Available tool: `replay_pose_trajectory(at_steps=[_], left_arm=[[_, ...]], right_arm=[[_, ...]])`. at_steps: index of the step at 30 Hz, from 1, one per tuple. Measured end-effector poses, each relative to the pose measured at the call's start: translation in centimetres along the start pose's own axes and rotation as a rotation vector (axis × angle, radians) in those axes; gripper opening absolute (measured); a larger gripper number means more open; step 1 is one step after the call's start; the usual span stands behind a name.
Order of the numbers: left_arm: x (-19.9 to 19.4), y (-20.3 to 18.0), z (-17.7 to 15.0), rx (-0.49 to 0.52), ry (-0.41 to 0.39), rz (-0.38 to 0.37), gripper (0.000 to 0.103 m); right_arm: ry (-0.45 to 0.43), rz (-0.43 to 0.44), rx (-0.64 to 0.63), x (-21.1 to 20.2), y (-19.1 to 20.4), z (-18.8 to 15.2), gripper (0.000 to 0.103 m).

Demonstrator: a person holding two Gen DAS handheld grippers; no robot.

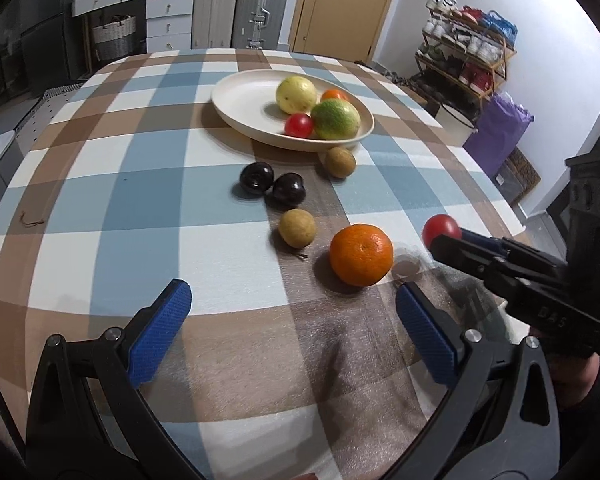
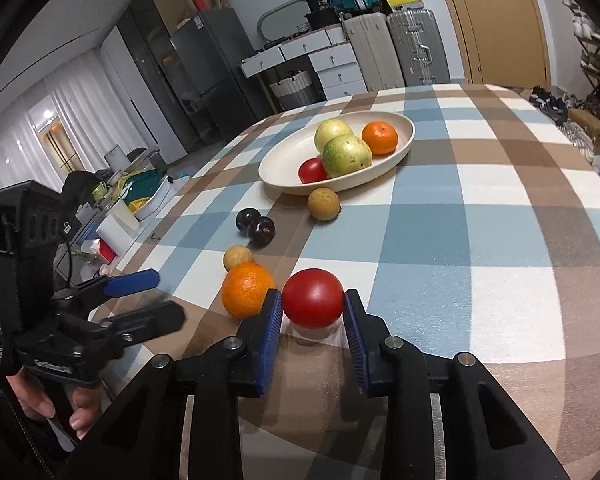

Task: Organize fruits
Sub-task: 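Grasp a red tomato with the right tool while the left tool grasps an orange, then carry the tomato and orange onto the cream plate and open both tools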

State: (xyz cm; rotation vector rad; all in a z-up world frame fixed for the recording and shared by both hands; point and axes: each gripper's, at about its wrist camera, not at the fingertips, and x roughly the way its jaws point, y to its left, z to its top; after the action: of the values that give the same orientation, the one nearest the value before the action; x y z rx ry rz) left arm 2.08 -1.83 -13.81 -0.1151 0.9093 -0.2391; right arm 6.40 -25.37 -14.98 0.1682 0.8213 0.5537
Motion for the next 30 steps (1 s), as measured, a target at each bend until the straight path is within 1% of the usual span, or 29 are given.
replay_pose_trajectory(at_steps=[2, 5, 9, 12, 15, 17, 19, 22, 23, 24, 25, 26, 27, 30], left_arm=[[0.5, -0.2, 0.2, 0.002, 0.009, -0.005, 0.102], [1.2, -0.6, 0.7, 0.006, 0.018, -0.014, 0.102], [2.2, -1.0, 1.4, -0.007, 0.04, -0.017, 0.101], [2.7, -1.4, 1.8, -0.008, 0.054, -0.045, 0.101], [3.3, -2.0, 2.1, 0.001, 0.064, -0.05, 0.097], [3.7, -2.2, 2.2, -0.006, 0.074, -0.055, 0.088], [4.2, -2.6, 2.4, -0.008, 0.084, -0.072, 0.085], [4.8, -3.0, 2.4, -0.005, 0.104, -0.077, 0.072], [4.7, -3.0, 2.4, -0.004, 0.096, -0.075, 0.064], [4.7, -3.1, 2.5, -0.006, 0.097, -0.089, 0.059], [4.8, -3.1, 2.5, -0.01, 0.105, -0.102, 0.049], [4.9, -3.0, 2.5, -0.015, 0.11, -0.11, 0.042], [4.9, -3.0, 2.6, -0.018, 0.106, -0.13, 0.038], [4.8, -3.1, 2.4, -0.012, 0.1, -0.133, 0.038]], right_arm=[[-0.006, 0.01, 0.0, -0.4, -0.1, -0.1, 0.032], [-0.011, 0.002, -0.01, -0.8, -0.4, -0.4, 0.032], [-0.015, 0.007, 0.016, -1.1, -1.4, -0.9, 0.032], [-0.021, -0.004, 0.023, -1.2, -1.9, -1.1, 0.032], [-0.026, -0.003, 0.025, -1.5, -2.2, -1.2, 0.032], [-0.03, -0.001, 0.028, -1.6, -2.4, -1.4, 0.032], [-0.035, 0.003, 0.035, -1.8, -2.6, -1.5, 0.032], [-0.044, 0.006, 0.048, -2.2, -3.0, -1.7, 0.032], [-0.045, 0.007, 0.05, -2.3, -3.0, -1.7, 0.032], [-0.049, 0.008, 0.052, -2.4, -3.1, -1.7, 0.032], [-0.053, 0.008, 0.056, -2.5, -3.3, -1.8, 0.032], [-0.055, 0.009, 0.059, -2.6, -3.3, -1.8, 0.032], [-0.058, 0.011, 0.063, -2.7, -3.4, -1.8, 0.032], [-0.06, 0.007, 0.059, -2.8, -3.4, -1.9, 0.032]])
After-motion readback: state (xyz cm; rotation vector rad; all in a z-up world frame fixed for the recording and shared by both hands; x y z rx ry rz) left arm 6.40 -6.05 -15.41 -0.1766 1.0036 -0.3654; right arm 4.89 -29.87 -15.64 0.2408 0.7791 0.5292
